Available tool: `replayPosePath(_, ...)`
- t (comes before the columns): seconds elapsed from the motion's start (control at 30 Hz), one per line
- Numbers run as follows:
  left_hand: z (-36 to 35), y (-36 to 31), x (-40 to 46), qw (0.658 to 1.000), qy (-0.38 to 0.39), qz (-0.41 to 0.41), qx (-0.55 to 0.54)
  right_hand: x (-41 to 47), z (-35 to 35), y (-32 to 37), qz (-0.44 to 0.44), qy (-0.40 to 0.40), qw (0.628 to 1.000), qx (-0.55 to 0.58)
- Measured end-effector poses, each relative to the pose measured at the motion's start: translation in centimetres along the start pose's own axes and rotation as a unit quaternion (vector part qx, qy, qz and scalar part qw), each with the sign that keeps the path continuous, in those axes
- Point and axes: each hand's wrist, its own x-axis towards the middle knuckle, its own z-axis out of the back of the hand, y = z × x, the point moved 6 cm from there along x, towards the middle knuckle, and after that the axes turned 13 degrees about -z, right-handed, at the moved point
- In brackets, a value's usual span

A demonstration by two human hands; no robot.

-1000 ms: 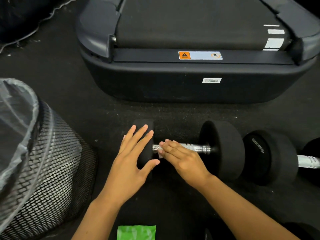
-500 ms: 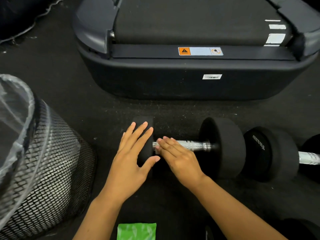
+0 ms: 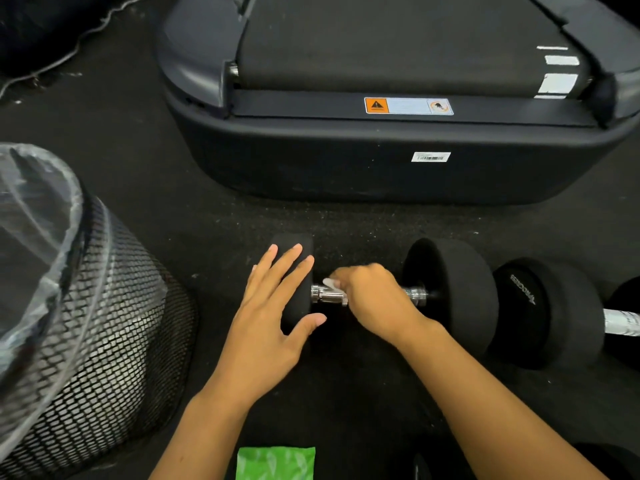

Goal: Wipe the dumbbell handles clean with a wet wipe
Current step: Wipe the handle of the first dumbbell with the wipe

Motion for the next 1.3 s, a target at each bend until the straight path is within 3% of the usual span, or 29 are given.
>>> replayPosePath(0.4, 0.0, -0.2, 0.4, 1.000, 0.008, 0.007, 0.018, -0.4, 0.0, 0.7, 0.015, 0.015, 0.998, 0.056)
replayPosePath(0.6, 0.0, -0.7, 0.4, 0.988, 0.064, -0.038, 0.136, 0.0, -0.5, 0.8, 0.005, 0.017, 0.998, 0.053)
replayPosePath(0.77, -0.3, -0.9, 0.4, 0.988, 0.091, -0.039, 0.120, 0.5, 0.0, -0.1, -0.007, 0.022, 0.998, 0.066)
replayPosePath(1.3, -0.1, -0.6, 0.8, 0.995, 0.073, -0.024, 0.062, 1.9, -0.1, 0.2, -0.025, 0.045, 0.996, 0.068)
